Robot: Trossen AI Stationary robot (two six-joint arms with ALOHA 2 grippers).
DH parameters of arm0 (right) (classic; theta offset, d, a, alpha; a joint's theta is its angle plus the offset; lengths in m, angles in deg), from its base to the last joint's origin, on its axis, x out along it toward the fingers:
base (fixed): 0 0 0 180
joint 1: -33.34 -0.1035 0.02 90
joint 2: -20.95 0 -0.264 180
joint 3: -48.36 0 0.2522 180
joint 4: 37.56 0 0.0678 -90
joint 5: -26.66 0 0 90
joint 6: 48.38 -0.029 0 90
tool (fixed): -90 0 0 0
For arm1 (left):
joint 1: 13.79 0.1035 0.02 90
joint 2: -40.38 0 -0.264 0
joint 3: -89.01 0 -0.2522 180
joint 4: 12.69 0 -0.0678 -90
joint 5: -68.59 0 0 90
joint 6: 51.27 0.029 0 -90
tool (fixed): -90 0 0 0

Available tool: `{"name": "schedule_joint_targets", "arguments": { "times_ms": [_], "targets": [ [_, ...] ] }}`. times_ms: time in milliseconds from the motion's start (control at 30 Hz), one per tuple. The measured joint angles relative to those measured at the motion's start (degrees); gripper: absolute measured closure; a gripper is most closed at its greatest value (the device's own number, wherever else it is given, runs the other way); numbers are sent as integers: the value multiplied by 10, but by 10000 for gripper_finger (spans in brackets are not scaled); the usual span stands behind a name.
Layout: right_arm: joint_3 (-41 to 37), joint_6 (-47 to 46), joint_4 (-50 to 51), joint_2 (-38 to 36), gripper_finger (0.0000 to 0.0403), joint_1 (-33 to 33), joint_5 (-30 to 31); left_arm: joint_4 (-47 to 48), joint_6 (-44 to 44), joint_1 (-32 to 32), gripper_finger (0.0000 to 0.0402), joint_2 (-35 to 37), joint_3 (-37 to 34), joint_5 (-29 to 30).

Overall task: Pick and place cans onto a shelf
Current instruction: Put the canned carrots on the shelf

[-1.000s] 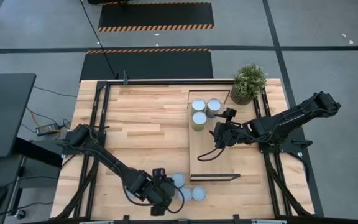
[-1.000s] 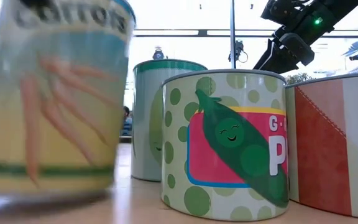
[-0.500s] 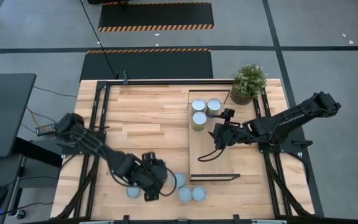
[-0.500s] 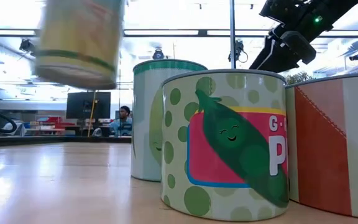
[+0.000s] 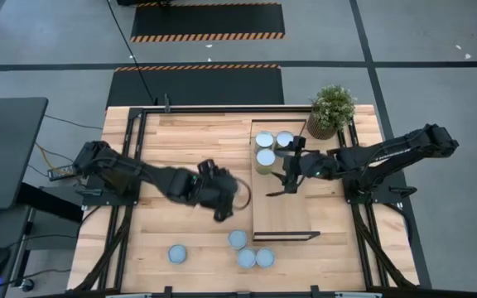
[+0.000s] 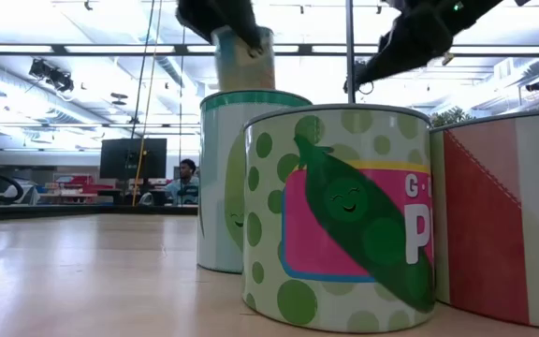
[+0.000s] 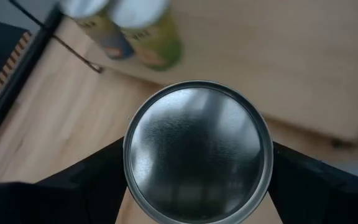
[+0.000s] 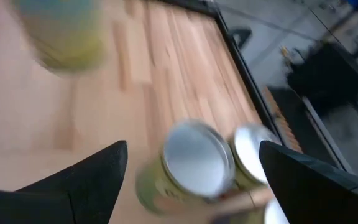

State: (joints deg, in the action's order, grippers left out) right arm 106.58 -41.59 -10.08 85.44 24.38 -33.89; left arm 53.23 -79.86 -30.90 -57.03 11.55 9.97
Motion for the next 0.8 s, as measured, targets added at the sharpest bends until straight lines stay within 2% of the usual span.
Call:
{"name": "schedule_joint_targets", "arguments": {
  "times_ms": [133,400,567,800],
  "targets": [
    [-37,18,-52,-39,30,2,-12,-35,16,44,75,0,0,-9],
    [-145,5,-178,-111,30,-5,-52,-142,28,99,74,-1,0,-75],
    [-185,23,-256,-112,30,-17,-46,-185,27,114,74,-1,0,-77],
    [-182,58,-306,-78,30,-20,-35,-190,23,122,74,-1,0,-66]
  ]
}}
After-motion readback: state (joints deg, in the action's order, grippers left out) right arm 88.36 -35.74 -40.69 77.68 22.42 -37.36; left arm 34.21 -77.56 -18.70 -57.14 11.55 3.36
